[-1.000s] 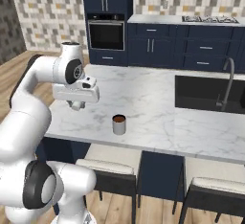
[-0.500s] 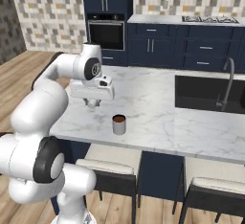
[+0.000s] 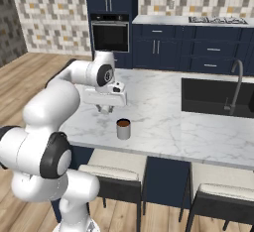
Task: Pick up the marshmallow and place it in the cup of hot chocolate on the dining counter.
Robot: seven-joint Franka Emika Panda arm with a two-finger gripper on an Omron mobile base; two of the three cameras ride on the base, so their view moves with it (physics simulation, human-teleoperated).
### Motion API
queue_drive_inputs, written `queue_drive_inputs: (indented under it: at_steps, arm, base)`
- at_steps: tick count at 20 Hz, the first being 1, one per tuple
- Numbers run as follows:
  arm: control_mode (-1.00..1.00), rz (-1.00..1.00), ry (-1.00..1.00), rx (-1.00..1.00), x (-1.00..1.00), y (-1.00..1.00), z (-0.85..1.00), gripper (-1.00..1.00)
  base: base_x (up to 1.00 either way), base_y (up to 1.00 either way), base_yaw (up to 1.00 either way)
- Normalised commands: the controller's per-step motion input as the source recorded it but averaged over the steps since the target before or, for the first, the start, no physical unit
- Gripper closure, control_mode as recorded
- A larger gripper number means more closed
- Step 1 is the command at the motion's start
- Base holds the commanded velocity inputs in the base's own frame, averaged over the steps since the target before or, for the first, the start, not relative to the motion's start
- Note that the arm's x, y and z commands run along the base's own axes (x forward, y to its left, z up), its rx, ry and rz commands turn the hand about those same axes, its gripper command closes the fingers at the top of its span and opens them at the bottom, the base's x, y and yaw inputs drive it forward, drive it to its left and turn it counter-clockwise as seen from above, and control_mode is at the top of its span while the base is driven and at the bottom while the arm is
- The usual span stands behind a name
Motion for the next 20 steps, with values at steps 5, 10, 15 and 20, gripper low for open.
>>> queue_drive_inputs:
  at_steps: [5,10,15,20]
  arm:
    - [-1.0,-0.02,0.02,-0.03,0.39,-0.16,-0.23,1.0]
    - [-1.0,-0.04,0.03,-0.01,0.5,-0.01,-0.18,1.0]
    - [-1.0,-0.03,0.02,0.0,0.33,0.0,-0.15,1.0]
    - [-1.0,-0.02,0.0,0.0,0.32,-0.12,-0.22,1.0]
  base:
    - [0.0,0.0,0.0]
    - [0.0,0.0,0.0]
    - [0.0,0.0,0.0]
    - [0.0,0.0,0.0]
